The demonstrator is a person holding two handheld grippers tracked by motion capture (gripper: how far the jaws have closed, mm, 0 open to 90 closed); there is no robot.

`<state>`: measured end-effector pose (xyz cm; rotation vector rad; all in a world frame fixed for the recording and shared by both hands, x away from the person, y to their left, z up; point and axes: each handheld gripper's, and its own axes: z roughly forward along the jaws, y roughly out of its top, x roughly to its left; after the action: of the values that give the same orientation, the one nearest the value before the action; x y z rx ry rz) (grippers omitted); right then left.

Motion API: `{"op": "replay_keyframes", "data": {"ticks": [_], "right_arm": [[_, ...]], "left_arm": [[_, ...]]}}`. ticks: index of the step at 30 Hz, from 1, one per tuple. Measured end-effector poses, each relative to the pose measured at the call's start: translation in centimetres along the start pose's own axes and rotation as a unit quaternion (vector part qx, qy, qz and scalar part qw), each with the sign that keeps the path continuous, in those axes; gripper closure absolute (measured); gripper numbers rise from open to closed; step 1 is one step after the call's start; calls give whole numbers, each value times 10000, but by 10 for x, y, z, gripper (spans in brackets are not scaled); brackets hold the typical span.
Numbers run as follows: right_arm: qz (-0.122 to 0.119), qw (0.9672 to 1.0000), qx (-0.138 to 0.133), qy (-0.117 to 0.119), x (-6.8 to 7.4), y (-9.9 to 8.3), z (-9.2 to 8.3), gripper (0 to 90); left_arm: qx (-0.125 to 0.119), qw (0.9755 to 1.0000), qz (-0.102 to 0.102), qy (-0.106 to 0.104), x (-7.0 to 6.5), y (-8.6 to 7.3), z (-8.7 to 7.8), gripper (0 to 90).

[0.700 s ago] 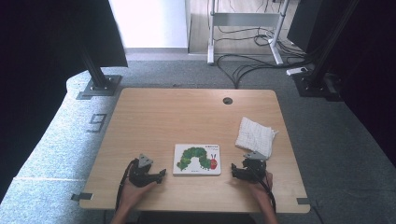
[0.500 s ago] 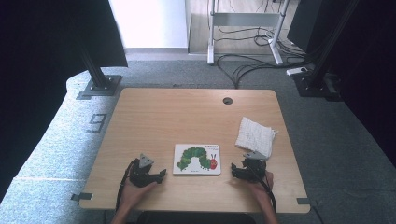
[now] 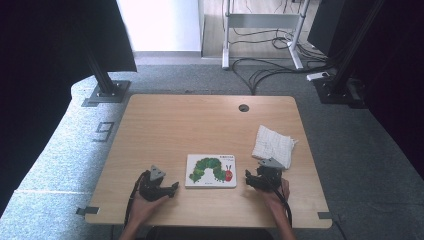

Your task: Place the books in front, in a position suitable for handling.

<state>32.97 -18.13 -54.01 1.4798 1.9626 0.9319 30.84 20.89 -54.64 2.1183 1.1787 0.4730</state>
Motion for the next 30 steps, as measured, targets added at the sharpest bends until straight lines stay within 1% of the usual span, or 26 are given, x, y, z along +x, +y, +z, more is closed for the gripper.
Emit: {"op": "replay_keyframes", "data": {"ticks": [1, 2, 3, 4, 5, 6, 9, 10, 11, 12, 16, 17, 18, 19, 20, 21, 22, 23, 24, 25, 26, 27, 28, 30], "right_arm": [[36, 10000, -65, 28, -2, 5, 0, 186], [36, 10000, -65, 28, -2, 5, 0, 186], [106, 9998, -168, 44, -7, 10, 0, 187], [106, 9998, -168, 44, -7, 10, 0, 187], [136, 9996, -234, 56, -12, 17, 1, 187], [136, 9996, -234, 56, -12, 17, 1, 187], [186, 9992, -361, -24, -22, 31, 2, 186], [258, 9990, -374, -12, -25, 34, 3, 186], [367, 9986, -380, 16, -33, 42, 7, 187], [367, 9986, -380, 16, -33, 42, 7, 187], [443, 9985, -328, -59, -45, 56, 17, 187], [503, 9982, -298, -89, -51, 63, 23, 185], [503, 9982, -298, -89, -51, 63, 23, 185], [557, 9980, -284, -123, -57, 68, 29, 181], [557, 9980, -284, -123, -57, 68, 29, 181], [598, 9977, -286, -142, -63, 72, 36, 185], [688, 9970, -312, -153, -65, 72, 40, 183], [732, 9968, -261, -175, -68, 73, 43, 179], [732, 9968, -261, -175, -68, 73, 43, 179], [686, 9970, -98, -343, -72, 73, 55, 172], [686, 9970, -98, -343, -72, 73, 55, 172], [703, 9966, -72, -431, -76, 74, 61, 166], [703, 9966, -72, -431, -76, 74, 61, 166], [713, 9962, -58, -496, -77, 75, 67, 164]], "left_arm": [[-2, 10000, 5, -6, -1, 1, 1, 231], [-2, 10000, 5, -6, -1, 1, 1, 232], [-5, 10000, 51, -51, -3, 3, 3, 232], [-5, 10000, 51, -51, -3, 3, 3, 232], [-2, 9999, 102, -97, -5, 4, 4, 231], [-2, 9999, 102, -97, -5, 4, 4, 230], [-2, 9999, 102, -117, -6, 6, 5, 229], [-3, 9999, 104, -117, -6, 6, 5, 229], [-20, 9999, 93, -104, -6, 6, 5, 228], [-20, 9999, 93, -104, -6, 6, 5, 228], [-68, 9999, 86, -81, -6, 5, 3, 230], [-122, 9999, 65, -81, -6, 6, 2, 231], [-122, 9999, 65, -81, -6, 6, 2, 232], [-173, 9998, 51, -85, -6, 6, 0, 232], [-173, 9998, 51, -85, -6, 6, 0, 232], [-220, 9997, 2, -118, -5, 6, -1, 233], [-220, 9997, 2, -118, -5, 6, -1, 233], [-223, 9996, -57, -141, -5, 6, -1, 233], [-223, 9996, -57, -141, -5, 6, -1, 233], [-223, 9996, -69, -158, -5, 5, -1, 233], [-222, 9996, -53, -168, -6, 5, -1, 233], [-245, 9995, -11, -174, -7, 4, -3, 232], [-245, 9995, -11, -174, -7, 4, -3, 232], [-293, 9994, -34, -202, -9, 3, -7, 232]]}}
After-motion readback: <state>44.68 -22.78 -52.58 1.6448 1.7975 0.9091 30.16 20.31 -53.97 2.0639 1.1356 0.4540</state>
